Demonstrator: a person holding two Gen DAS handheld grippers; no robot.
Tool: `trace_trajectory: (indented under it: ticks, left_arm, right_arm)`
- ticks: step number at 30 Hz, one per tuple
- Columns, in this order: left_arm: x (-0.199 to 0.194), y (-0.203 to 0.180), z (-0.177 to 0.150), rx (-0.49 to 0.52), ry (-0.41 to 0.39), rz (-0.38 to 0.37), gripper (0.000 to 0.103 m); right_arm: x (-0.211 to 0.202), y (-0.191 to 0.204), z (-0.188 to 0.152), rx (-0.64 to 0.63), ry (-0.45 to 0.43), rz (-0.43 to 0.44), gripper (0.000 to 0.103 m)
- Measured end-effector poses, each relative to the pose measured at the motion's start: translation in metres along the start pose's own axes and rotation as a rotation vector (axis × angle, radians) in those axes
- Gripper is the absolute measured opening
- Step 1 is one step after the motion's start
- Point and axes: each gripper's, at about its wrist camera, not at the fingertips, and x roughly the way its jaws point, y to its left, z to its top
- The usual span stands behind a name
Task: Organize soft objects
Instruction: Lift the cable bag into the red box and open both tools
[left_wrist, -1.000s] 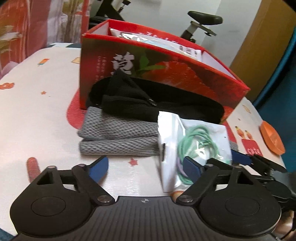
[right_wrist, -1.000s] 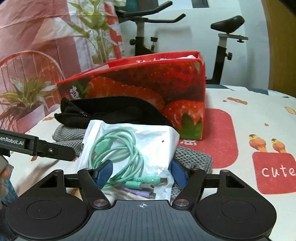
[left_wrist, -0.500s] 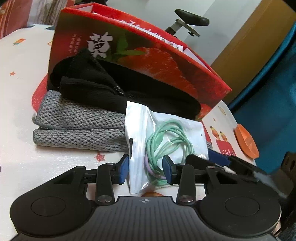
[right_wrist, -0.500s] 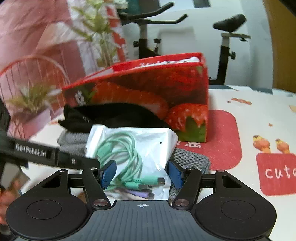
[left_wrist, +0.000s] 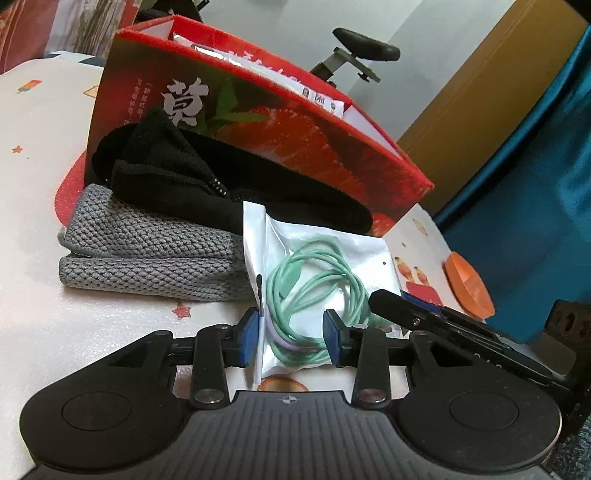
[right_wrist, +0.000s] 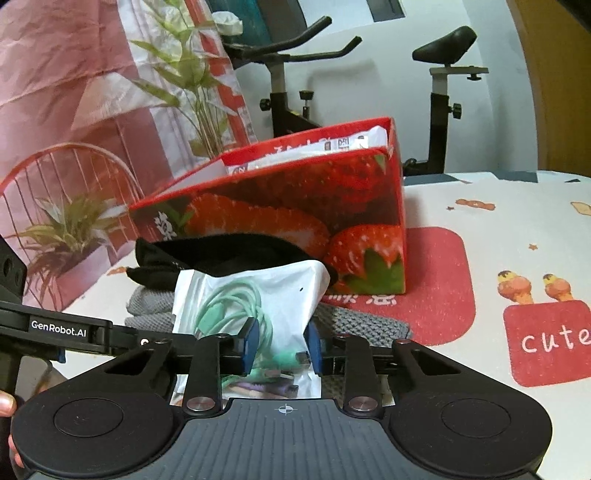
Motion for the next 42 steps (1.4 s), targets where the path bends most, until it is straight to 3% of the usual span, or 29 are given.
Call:
trace_trajectory:
  ticks: [4, 14, 21, 25, 33, 42]
  left_arm:
    - [-0.007, -0.004, 0.001, 0.014, -0.032, 0.003, 0.039]
    - [-0.044, -0.021, 0.024, 0.087, -0.146, -0.041, 0.039]
    - [-0.055, -0.04, 0.079, 0.157, -0.205, -0.067, 0.039]
    - [-0.048, -0.039, 0.116, 0.164, -0.218, -0.074, 0.039]
    - [-0.007, -0.018, 0.161, 0.156, -0.149, 0.003, 0.039]
    - [0.03, 0.007, 0.166, 0.102, -0.044, 0.043, 0.042]
  right_arm:
    - [-0.008, 0.004, 0.004, -0.022, -0.02, 0.014, 0.018]
    - [-0.03, 0.018, 0.038, -0.027, -0.112, 0.03, 0.017]
    - [-0.032, 0.027, 0.093, -0.082, -0.193, 0.015, 0.017]
    - [-0.017, 0.034, 0.125, -0.189, -0.225, -0.024, 0.017]
    - [0.046, 0.025, 0.166, -0.233, -0.159, -0.067, 0.017]
    - [0.099, 0.004, 0.165, -0.171, 0.005, -0.089, 0.017]
